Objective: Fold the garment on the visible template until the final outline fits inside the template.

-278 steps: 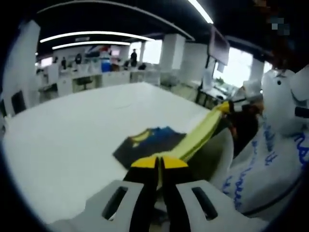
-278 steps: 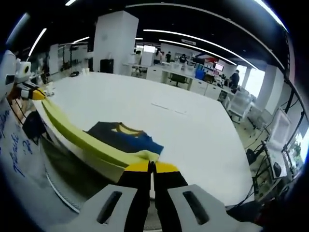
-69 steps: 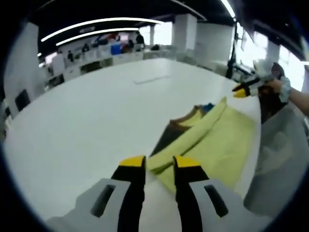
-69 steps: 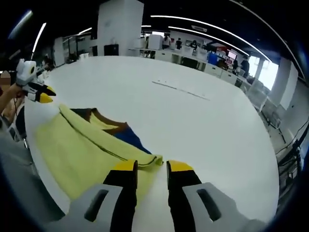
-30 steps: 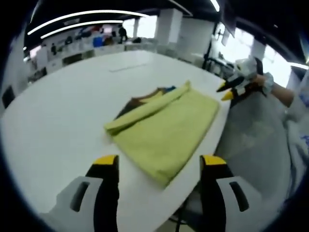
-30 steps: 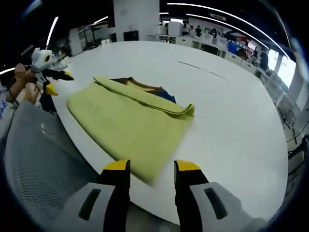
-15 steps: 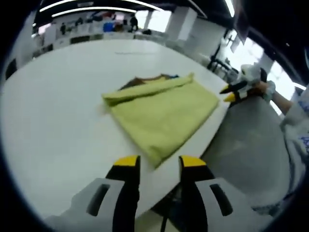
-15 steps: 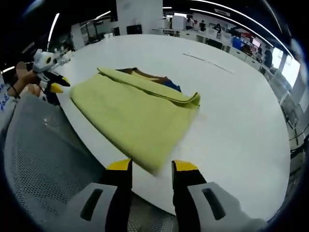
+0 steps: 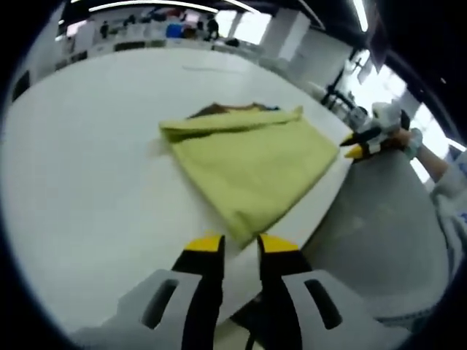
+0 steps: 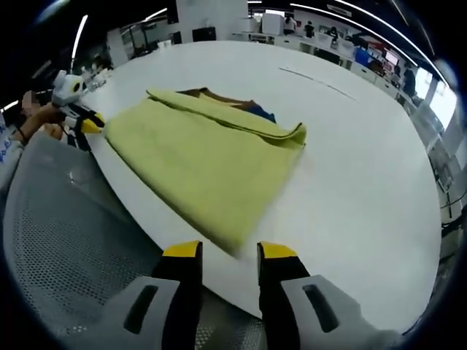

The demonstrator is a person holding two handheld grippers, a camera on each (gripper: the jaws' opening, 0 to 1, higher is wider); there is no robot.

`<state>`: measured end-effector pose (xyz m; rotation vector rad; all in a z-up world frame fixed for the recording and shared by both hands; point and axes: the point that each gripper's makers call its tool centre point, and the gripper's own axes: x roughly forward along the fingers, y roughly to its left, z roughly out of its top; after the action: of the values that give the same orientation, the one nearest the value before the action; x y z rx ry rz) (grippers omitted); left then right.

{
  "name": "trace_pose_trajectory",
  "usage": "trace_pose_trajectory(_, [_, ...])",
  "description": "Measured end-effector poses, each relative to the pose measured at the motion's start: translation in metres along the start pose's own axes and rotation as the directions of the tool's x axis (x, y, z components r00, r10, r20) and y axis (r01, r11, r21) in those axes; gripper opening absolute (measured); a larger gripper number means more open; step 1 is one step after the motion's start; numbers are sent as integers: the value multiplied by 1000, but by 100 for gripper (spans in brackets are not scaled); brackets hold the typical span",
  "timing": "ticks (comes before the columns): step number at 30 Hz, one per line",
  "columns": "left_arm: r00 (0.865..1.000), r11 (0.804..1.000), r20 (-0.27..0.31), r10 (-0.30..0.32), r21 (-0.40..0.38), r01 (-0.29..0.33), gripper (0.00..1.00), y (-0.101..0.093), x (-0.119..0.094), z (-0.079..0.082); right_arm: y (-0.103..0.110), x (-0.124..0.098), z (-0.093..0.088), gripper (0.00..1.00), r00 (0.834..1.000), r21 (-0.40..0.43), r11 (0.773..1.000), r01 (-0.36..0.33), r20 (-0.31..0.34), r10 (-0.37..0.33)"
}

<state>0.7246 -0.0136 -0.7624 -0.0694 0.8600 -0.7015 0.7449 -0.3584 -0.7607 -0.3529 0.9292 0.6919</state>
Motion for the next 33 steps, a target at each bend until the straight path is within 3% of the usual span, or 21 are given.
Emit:
trace_pose_trajectory(5, [1000, 1000, -11, -1, 5, 1, 10, 1, 4, -2, -4, 5, -1, 24, 1000, -7, 1000, 16, -11, -17])
trace_pose_trajectory(10, [1000, 999, 17, -4, -31, 5, 2, 0, 6, 3, -2, 5, -2, 18, 1000, -10, 1000, 7, -16, -7])
trace_pose_trajectory(15, [1000, 1000, -17, -7, -7, 7, 0, 0, 11, -3, -4, 5, 0, 11, 1000, -10, 1000, 18, -7, -18])
trace_pose_trajectory(26, [999, 1000, -32, -6, -4, 6, 0, 2, 10, -3, -5, 5, 1, 3, 1000, -13, 1000, 18, 2, -18])
trace_pose_trajectory(33, [999, 999, -40, -4, 37, 6, 0, 3, -1, 7, -7, 1, 5, 2, 999, -79, 996, 35, -4, -36])
